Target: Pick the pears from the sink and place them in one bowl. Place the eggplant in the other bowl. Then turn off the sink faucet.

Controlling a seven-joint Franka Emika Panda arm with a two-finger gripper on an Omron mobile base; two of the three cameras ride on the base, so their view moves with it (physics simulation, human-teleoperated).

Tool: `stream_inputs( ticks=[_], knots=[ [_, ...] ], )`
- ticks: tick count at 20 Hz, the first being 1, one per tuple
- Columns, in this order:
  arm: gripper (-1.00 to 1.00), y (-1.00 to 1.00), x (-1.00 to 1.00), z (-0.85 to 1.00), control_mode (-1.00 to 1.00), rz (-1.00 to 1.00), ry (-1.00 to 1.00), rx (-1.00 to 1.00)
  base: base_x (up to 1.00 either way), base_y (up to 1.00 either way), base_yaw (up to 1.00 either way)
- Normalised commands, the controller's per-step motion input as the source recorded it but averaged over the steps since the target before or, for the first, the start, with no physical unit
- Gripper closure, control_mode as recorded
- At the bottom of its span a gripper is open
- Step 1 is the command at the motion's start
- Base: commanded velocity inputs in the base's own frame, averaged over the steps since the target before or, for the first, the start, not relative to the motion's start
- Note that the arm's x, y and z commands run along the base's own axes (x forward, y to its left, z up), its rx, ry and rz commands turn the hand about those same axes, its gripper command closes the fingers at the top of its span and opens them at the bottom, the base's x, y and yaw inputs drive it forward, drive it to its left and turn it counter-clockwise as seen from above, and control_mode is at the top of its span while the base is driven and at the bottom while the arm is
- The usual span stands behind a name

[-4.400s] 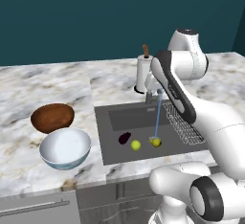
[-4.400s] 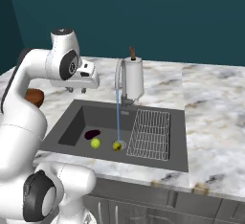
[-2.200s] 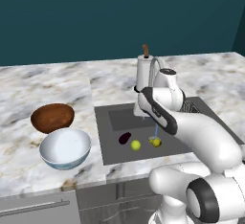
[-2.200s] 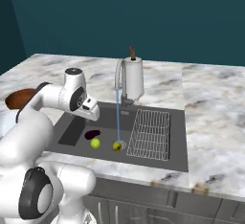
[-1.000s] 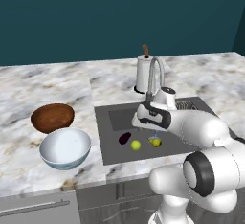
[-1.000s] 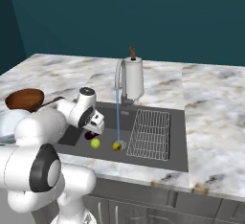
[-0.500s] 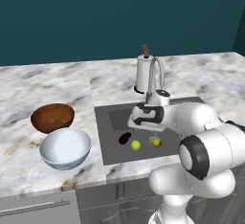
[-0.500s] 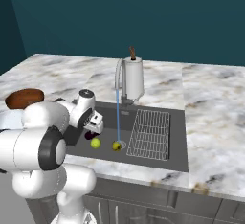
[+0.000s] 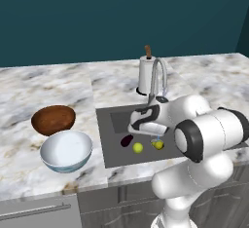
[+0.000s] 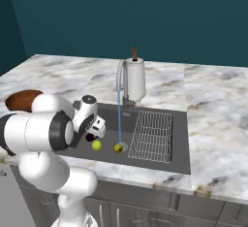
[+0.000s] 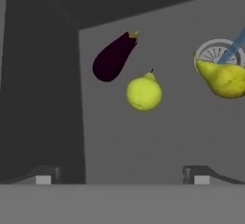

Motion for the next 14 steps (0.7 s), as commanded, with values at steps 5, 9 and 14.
stream_inputs(
  ticks=[5, 9, 14],
  knots=[
    [-1.0, 0.0, 0.15, -0.24, -1.0, 0.0, -0.05, 0.05, 0.0, 0.0, 0.0],
    [-1.0, 0.0, 0.08, -0.21, -1.0, 0.02, -0.1, 0.11, 0.0, 0.0, 0.0],
    [-1.0, 0.0, 0.04, -0.21, -1.0, 0.02, -0.12, 0.09, 0.0, 0.0, 0.0]
  ],
)
